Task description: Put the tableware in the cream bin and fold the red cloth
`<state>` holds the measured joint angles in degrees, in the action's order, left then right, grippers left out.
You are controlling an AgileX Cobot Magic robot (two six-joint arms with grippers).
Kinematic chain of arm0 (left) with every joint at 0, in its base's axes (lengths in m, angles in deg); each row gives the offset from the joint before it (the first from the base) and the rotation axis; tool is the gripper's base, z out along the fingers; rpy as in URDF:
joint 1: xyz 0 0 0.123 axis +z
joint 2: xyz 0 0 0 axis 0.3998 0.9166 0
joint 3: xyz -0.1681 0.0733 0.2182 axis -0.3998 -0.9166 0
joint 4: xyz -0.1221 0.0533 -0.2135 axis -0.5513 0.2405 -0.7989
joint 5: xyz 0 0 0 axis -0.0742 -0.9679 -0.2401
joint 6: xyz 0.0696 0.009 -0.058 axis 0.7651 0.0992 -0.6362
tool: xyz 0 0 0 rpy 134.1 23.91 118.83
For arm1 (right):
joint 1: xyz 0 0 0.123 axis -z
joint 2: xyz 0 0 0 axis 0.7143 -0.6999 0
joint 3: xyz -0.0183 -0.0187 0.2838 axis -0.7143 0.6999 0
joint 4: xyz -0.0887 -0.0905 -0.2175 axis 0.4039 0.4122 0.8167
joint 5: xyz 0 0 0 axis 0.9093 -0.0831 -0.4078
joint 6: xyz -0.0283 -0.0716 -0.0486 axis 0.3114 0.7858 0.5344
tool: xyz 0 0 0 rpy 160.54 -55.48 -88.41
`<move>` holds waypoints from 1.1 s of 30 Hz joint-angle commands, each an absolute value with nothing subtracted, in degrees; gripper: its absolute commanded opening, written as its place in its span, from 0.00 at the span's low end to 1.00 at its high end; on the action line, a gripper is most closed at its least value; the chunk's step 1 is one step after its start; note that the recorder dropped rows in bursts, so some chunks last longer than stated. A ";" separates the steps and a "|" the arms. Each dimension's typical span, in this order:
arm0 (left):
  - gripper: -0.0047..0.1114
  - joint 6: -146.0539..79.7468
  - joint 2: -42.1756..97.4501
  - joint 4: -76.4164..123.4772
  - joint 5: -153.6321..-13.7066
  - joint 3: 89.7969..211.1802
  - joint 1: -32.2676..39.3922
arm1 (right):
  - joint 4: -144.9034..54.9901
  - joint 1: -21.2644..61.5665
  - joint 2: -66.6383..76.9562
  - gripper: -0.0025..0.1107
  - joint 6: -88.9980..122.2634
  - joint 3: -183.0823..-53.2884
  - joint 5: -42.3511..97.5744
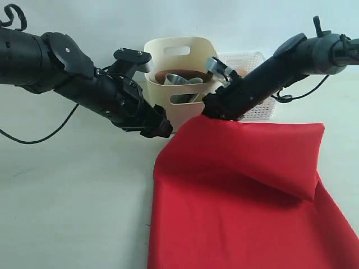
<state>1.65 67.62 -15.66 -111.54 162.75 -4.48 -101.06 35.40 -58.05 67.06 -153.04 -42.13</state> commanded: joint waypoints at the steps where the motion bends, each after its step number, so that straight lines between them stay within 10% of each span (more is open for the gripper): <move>1: 0.61 1.35 67.66 -15.95 -110.95 163.10 -4.35 | -110.47 35.53 -57.89 0.05 71.30 -153.10 -42.35; 33: 0.61 1.21 67.66 -15.95 -111.66 163.10 -4.35 | -97.89 35.53 -36.78 0.02 64.50 -147.79 -37.79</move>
